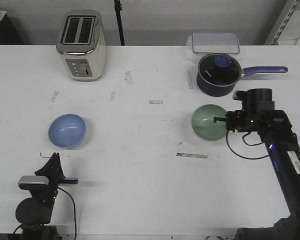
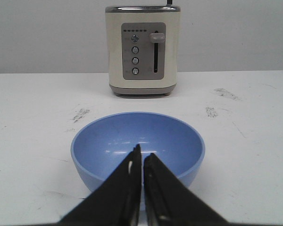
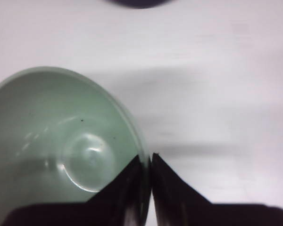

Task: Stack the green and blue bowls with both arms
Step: 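Drag the green bowl with the right gripper toward the table center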

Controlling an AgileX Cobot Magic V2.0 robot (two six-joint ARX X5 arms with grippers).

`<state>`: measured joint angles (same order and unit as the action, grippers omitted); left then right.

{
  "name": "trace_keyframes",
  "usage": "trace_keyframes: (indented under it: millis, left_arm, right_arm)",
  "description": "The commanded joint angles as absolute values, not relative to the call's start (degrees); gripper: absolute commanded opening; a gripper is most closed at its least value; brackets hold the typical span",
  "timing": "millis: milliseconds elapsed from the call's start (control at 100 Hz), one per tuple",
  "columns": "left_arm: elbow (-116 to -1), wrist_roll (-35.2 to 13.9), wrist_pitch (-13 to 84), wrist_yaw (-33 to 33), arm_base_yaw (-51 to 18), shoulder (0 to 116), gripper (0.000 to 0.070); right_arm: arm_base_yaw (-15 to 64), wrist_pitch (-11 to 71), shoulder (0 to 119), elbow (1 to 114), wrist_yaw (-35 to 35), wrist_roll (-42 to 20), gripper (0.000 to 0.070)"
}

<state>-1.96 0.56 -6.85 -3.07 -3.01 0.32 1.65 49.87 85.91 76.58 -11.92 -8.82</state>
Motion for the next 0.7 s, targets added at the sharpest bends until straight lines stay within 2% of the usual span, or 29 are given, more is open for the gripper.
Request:
trace_keyframes:
  millis: [0,110,260,480,690]
  left_arm:
    - [-0.7,0.8,-7.6,-3.0,-2.9,0.2,0.0002]
    - [-0.7,0.8,-7.6,-3.0,-2.9,0.2,0.0002]
    - [-0.7,0.8,-7.6,-3.0,-2.9,0.2,0.0002]
    - [-0.7,0.8,-7.6,-3.0,-2.9,0.2,0.0002]
    - [-0.7,0.8,-7.6,-3.0,-2.9,0.2,0.0002]
  right_arm:
    - [5.4,49.5,86.7,77.7,-13.1,-14.9,0.0015]
    - [11.4,47.7,87.9,77.7,-12.5,-19.7,0.0015]
    - [19.9,44.9,90.8,77.7,-6.5,-27.0,0.0014]
    - [26.3,39.2,94.9,77.7,-5.5,-31.8,0.0015]
    - [28.7,36.8,97.4,77.7,-2.7,-33.2,0.0014]
